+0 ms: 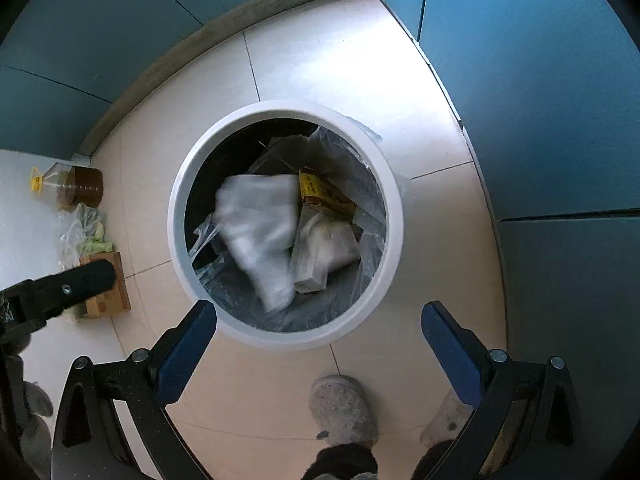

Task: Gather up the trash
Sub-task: 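Carry tissue and medicine box to the bin and open both tools over it, then move both tools back toward the checkered table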

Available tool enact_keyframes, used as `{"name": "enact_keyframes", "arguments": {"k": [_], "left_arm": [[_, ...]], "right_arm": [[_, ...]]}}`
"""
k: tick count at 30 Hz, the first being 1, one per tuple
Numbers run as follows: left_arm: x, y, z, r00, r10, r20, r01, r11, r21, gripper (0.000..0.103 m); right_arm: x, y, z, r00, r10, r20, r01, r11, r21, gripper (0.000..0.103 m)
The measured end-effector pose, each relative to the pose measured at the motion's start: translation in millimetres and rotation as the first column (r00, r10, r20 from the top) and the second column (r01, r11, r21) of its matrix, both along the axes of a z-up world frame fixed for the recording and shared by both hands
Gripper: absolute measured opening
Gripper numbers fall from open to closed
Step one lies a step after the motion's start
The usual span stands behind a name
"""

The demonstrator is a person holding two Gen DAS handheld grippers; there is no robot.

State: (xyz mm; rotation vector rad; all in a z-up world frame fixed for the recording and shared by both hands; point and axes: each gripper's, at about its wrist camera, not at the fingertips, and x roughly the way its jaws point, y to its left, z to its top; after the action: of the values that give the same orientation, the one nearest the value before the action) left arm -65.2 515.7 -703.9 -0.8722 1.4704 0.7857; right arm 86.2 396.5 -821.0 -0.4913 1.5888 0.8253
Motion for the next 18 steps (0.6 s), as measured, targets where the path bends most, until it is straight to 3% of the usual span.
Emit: {"name": "enact_keyframes", "arguments": {"k": [9,18], "left_arm": [[-15.4,-21.3,70.2,0.999,-0.012,-0.053,0.020,0.989,0.150,0.097],[-31.1,-58.4,186.7,0.999,0.002,-0.047,0.008,0.980,0.200,0.097]], "right_arm": [[-7.9,-13.4,77.0,0.994,0.029,0.107,-0.026,0.999,-0.022,0.103],[-15.0,-41.9,215.7,0.989,0.045,0.144,-0.046,0.999,0.004,0.103]]}}
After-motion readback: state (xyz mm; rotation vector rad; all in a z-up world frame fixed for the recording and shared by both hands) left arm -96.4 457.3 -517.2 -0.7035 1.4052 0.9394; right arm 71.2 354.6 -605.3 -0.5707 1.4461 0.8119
